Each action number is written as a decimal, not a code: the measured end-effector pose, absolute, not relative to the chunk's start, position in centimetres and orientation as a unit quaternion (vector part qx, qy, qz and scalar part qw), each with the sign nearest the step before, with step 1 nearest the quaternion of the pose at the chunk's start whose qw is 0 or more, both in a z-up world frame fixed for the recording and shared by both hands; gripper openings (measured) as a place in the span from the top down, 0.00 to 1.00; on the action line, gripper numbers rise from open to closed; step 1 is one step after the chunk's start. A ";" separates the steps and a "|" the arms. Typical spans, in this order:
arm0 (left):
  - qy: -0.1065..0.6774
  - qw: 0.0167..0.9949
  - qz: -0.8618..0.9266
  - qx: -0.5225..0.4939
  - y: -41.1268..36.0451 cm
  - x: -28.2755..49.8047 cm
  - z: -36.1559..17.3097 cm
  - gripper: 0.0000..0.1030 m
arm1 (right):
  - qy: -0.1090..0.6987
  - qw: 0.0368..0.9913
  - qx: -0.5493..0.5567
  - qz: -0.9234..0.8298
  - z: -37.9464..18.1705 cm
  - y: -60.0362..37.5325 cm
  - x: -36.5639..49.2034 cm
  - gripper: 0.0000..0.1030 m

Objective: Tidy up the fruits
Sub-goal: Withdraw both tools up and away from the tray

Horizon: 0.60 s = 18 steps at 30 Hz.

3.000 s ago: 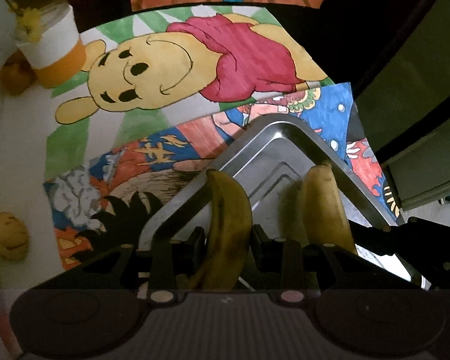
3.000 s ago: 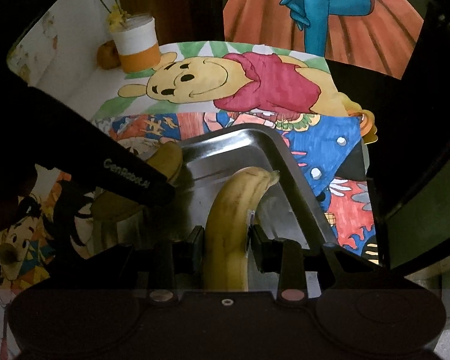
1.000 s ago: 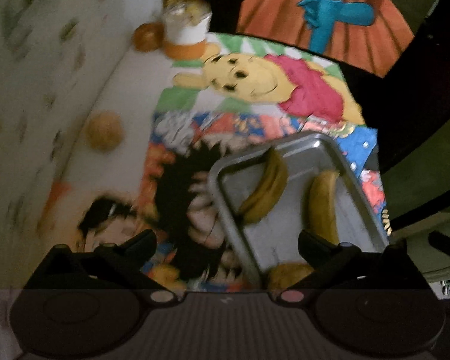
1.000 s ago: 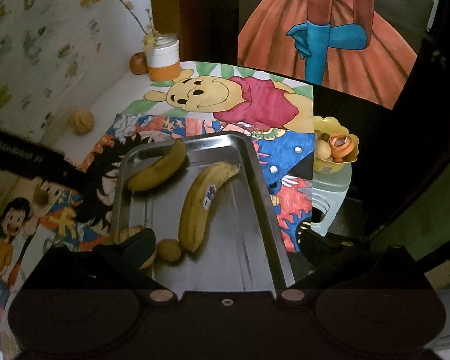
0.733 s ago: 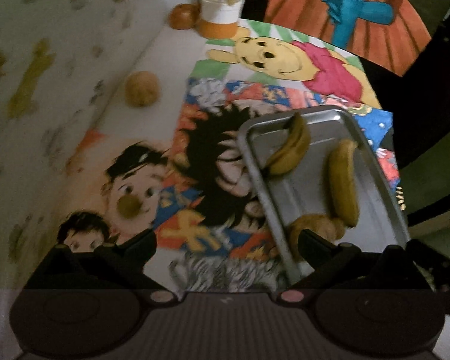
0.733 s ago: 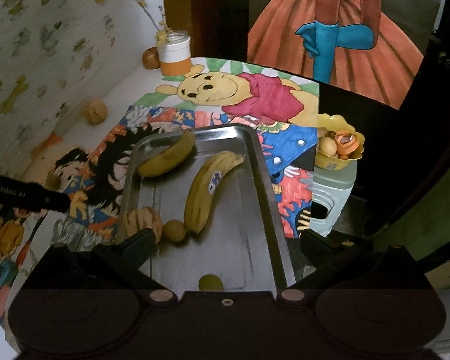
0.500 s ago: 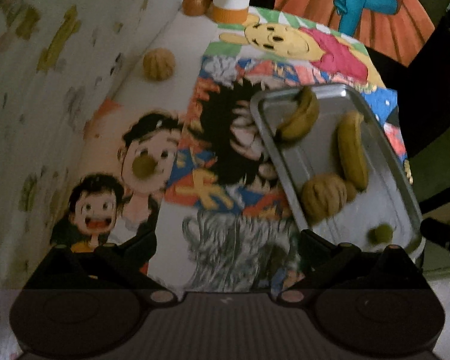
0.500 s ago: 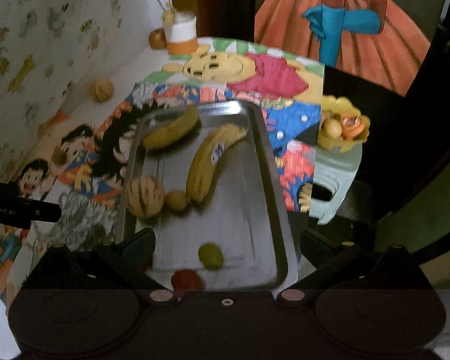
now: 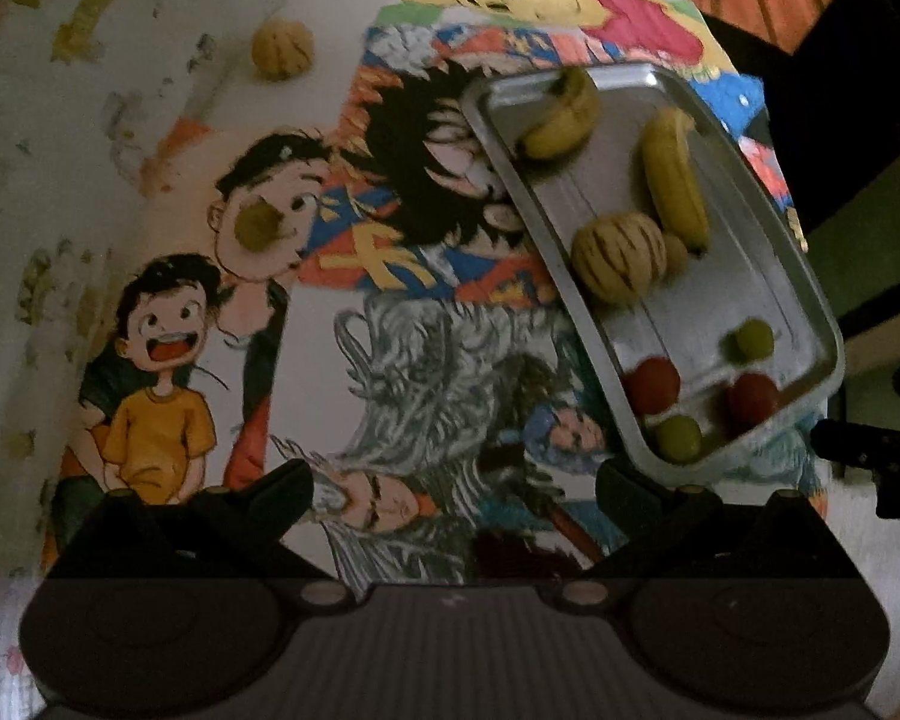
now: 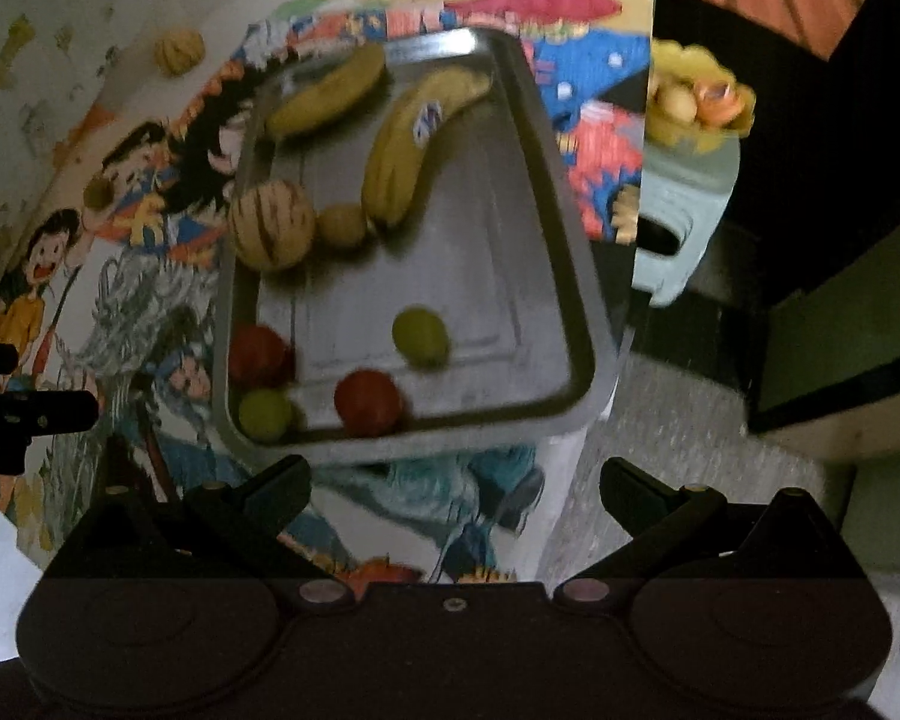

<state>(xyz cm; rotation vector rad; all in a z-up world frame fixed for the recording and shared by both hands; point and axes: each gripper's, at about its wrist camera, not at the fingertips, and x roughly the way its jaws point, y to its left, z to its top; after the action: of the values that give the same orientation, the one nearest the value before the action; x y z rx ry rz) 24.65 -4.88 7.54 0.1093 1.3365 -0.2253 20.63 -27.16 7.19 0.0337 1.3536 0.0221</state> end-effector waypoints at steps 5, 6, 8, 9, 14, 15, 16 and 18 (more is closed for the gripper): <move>0.632 0.764 -0.111 0.064 -5.1 24.1 7.0 0.01 | 0.642 0.767 0.021 0.018 6.5 -26.7 20.6 0.01; 0.634 0.762 -0.112 0.066 -5.2 24.0 6.9 0.01 | 0.644 0.765 0.022 0.021 6.5 -26.6 20.6 0.01; 0.639 0.758 -0.113 0.069 -5.3 23.9 6.8 0.01 | 0.650 0.760 0.023 0.024 6.3 -26.4 20.7 0.01; 0.641 0.756 -0.113 0.070 -5.2 23.9 6.7 0.01 | 0.654 0.756 0.023 0.026 6.1 -26.2 20.7 0.01; 0.651 0.748 -0.108 0.069 -4.8 23.9 6.5 0.01 | 0.666 0.745 0.026 0.038 5.4 -25.4 21.1 0.01; 0.652 0.747 -0.107 0.069 -4.7 24.0 6.5 0.01 | 0.667 0.743 0.027 0.041 5.4 -25.2 21.2 0.01; 0.653 0.747 -0.106 0.069 -4.5 24.0 6.5 0.01 | 0.668 0.742 0.027 0.044 5.4 -25.0 21.3 0.01; 0.655 0.746 -0.102 0.068 -4.1 24.0 6.5 0.01 | 0.669 0.741 0.027 0.050 5.3 -24.5 21.6 0.01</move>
<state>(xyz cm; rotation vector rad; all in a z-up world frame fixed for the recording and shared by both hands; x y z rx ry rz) 24.04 -4.09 6.51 0.1499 1.4333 -0.2226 21.58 -24.51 5.31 0.0584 1.4671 0.1101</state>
